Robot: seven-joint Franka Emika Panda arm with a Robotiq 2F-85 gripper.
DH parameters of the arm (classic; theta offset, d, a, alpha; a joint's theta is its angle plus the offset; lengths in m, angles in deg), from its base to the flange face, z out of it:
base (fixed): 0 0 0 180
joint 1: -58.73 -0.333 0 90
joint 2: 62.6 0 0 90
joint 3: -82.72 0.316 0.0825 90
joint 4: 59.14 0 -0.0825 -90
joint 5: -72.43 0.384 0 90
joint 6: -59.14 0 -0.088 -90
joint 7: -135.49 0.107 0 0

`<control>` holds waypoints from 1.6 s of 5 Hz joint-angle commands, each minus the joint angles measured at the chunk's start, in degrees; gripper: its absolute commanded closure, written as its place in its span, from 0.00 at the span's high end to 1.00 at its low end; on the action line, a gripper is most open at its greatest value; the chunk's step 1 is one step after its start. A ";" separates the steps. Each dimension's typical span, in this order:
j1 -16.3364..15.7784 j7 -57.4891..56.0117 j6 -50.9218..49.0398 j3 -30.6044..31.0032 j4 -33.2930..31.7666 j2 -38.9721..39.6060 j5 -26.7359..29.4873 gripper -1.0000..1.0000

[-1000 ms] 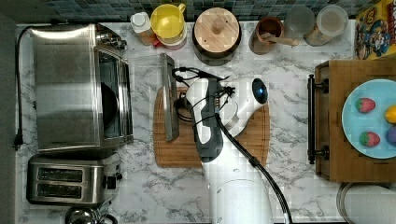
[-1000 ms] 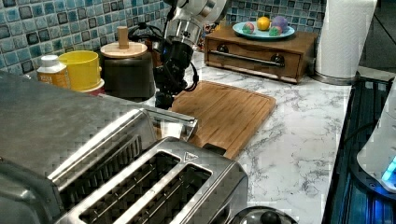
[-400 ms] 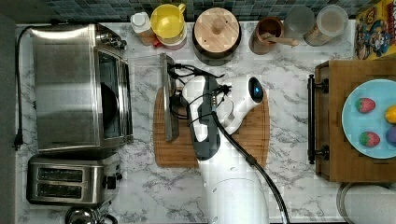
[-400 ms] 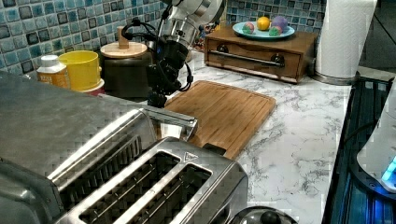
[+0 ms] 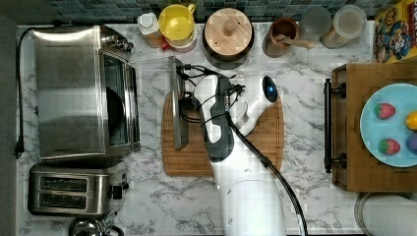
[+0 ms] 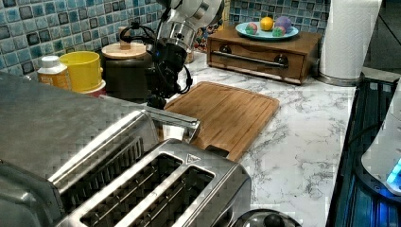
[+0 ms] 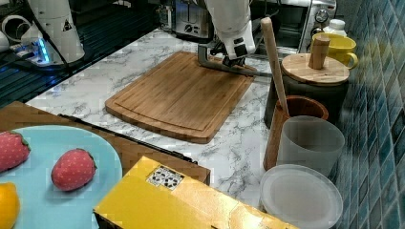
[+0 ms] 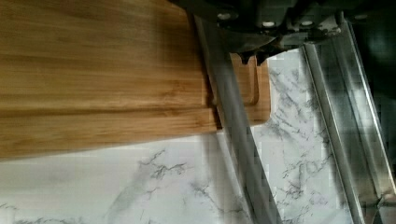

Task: Close the oven.

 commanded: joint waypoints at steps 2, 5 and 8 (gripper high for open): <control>-2.26 -5.65 -10.11 8.75 8.33 -6.14 -0.36 0.00; -7.42 -2.95 -7.00 13.91 6.62 -14.04 -3.97 0.00; -15.82 17.91 4.47 15.26 6.83 -16.30 -26.86 0.00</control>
